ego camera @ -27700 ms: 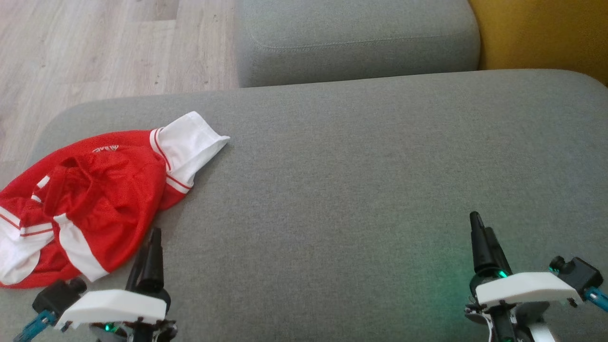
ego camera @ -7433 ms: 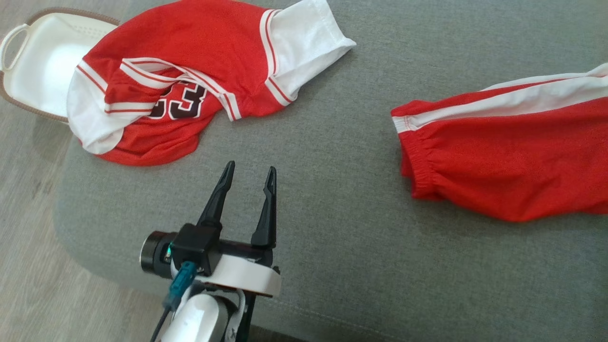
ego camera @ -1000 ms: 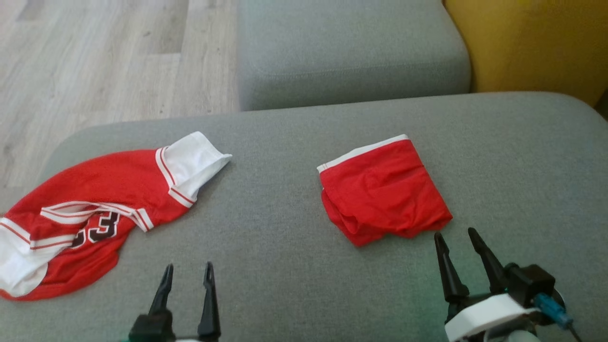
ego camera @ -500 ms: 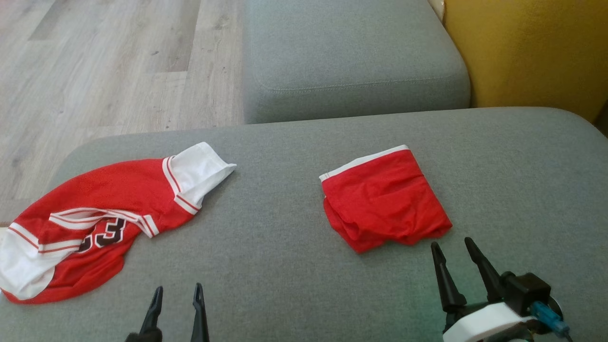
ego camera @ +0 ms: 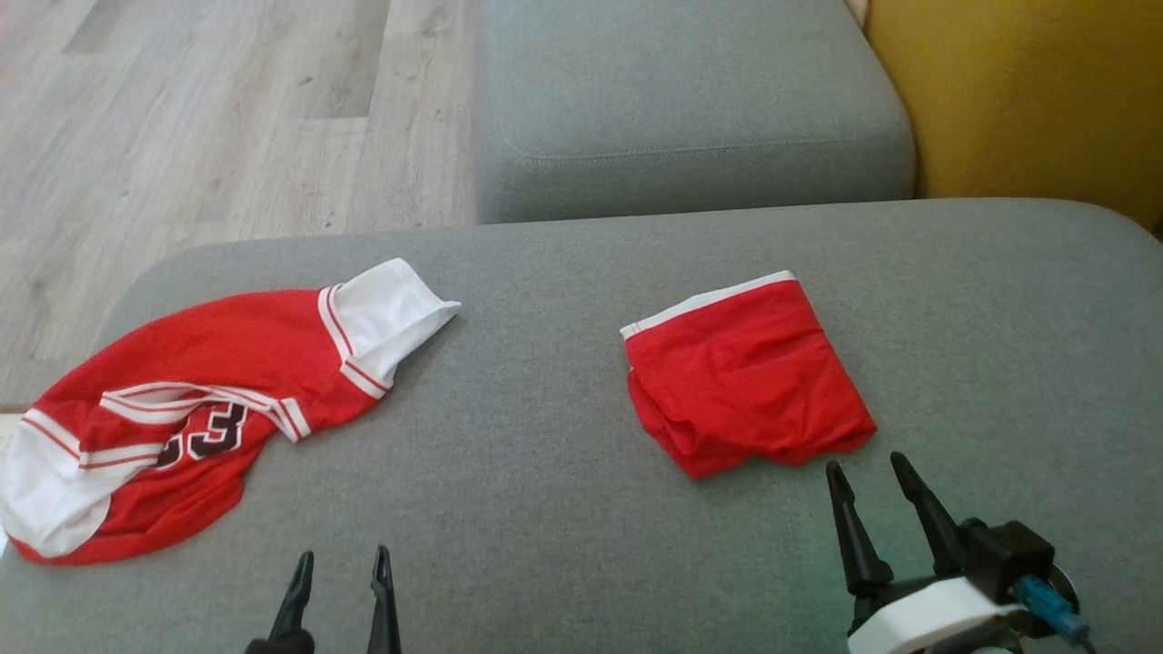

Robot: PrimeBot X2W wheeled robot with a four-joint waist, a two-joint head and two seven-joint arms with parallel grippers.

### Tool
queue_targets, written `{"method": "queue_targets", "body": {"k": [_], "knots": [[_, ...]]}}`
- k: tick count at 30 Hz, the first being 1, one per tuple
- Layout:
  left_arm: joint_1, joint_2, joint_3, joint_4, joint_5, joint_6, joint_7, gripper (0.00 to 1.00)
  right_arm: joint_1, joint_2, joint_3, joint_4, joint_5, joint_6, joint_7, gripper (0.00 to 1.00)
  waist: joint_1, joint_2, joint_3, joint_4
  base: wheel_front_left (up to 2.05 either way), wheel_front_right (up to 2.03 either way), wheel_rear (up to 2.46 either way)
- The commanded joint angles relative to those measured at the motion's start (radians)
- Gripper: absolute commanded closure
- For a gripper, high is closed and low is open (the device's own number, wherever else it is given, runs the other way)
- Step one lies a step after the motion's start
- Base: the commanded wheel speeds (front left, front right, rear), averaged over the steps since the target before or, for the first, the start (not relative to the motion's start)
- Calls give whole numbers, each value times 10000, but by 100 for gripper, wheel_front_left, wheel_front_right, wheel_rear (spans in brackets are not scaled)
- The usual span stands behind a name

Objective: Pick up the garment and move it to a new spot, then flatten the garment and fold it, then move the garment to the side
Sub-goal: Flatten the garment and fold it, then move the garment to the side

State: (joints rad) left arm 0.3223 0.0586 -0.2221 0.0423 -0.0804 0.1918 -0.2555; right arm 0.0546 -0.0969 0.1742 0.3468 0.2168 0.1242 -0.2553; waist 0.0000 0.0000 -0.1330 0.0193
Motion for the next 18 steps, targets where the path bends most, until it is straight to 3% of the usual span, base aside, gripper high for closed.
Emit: {"method": "queue_targets", "body": {"k": [1,18], "knots": [[-585,-82,298,-259,86,-32,-63,0,-319,30,166,-381,-109,65,-64,0,0,0,35,41,0,0,0],[-778,-83,219,-18,43,-8,-63,0,-403,-82,149,-287,-195,65,-65,0,0,0,164,257,0,0,0]]}}
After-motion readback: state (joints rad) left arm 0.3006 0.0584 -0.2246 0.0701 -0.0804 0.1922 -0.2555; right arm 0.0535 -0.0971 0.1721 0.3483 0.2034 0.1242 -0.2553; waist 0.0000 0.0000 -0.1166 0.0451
